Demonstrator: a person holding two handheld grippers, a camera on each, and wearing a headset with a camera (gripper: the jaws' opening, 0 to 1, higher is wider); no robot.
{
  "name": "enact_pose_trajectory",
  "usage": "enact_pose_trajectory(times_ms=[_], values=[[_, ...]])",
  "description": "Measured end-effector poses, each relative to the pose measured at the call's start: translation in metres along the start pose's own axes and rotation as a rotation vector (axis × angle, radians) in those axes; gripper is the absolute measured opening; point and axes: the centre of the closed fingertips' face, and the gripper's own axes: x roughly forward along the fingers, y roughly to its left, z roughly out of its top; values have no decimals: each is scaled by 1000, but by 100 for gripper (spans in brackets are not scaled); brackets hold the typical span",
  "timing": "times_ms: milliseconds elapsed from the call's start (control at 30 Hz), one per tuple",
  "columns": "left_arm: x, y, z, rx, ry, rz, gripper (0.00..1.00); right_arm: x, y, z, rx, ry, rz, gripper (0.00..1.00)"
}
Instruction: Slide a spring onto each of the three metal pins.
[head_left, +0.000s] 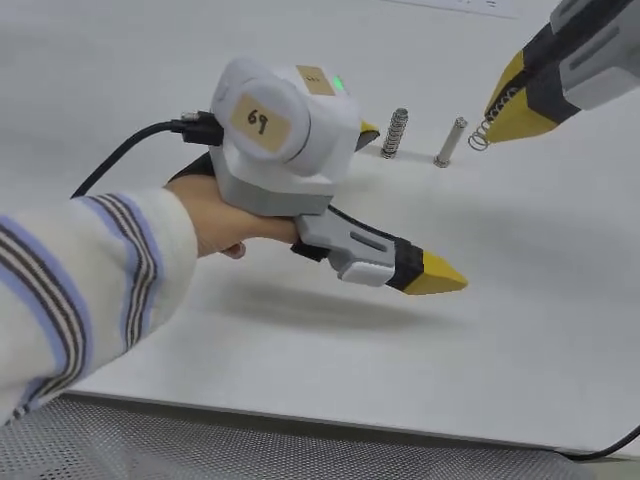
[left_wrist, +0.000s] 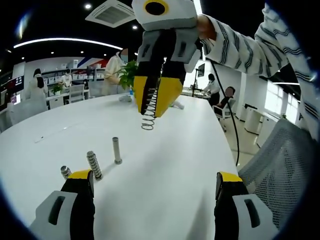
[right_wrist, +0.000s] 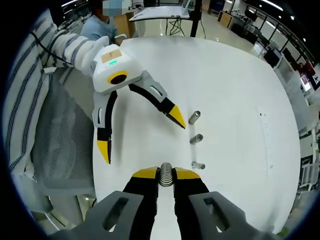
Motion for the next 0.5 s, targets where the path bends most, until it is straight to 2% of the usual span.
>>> enact_pose_trajectory(times_ms=[233,500], values=[[0,-2,-4,1,18,-11,98,0,-24,0,54,24,-45,8],[0,-1,-7,4,32,-11,98,10,-45,-8,56,68,-47,8]])
